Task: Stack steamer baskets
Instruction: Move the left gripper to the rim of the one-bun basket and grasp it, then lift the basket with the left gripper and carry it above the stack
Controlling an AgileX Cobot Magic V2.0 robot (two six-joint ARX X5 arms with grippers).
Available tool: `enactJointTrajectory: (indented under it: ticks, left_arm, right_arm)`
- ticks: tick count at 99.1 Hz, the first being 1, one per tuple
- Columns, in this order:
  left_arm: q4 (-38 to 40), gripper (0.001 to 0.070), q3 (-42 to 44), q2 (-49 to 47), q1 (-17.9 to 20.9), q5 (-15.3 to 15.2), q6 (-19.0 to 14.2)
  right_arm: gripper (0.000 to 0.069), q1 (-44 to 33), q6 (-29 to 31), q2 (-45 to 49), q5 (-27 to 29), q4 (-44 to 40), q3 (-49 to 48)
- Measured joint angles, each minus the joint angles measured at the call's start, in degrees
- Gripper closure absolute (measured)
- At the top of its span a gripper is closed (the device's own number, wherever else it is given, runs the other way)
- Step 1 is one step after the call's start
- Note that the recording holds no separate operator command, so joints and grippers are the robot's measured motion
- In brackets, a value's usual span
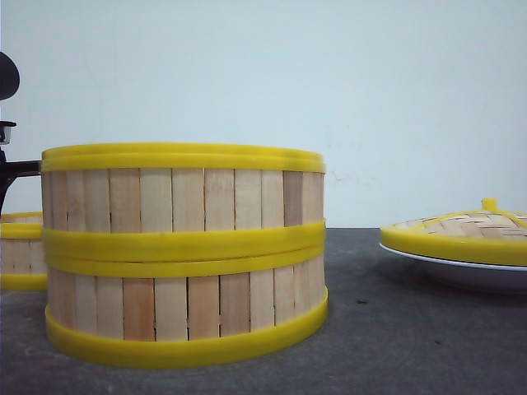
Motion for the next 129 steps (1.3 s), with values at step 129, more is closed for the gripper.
enactJointTrajectory:
  ticks: [129]
  left_arm:
    - [-34.1, 0.0687, 24.5, -17.6, -16.4, 19.7, 16.7]
  right_arm:
    - [0.0341, 0.0, -0.4, 0.0, 1.2, 3.6, 0.0]
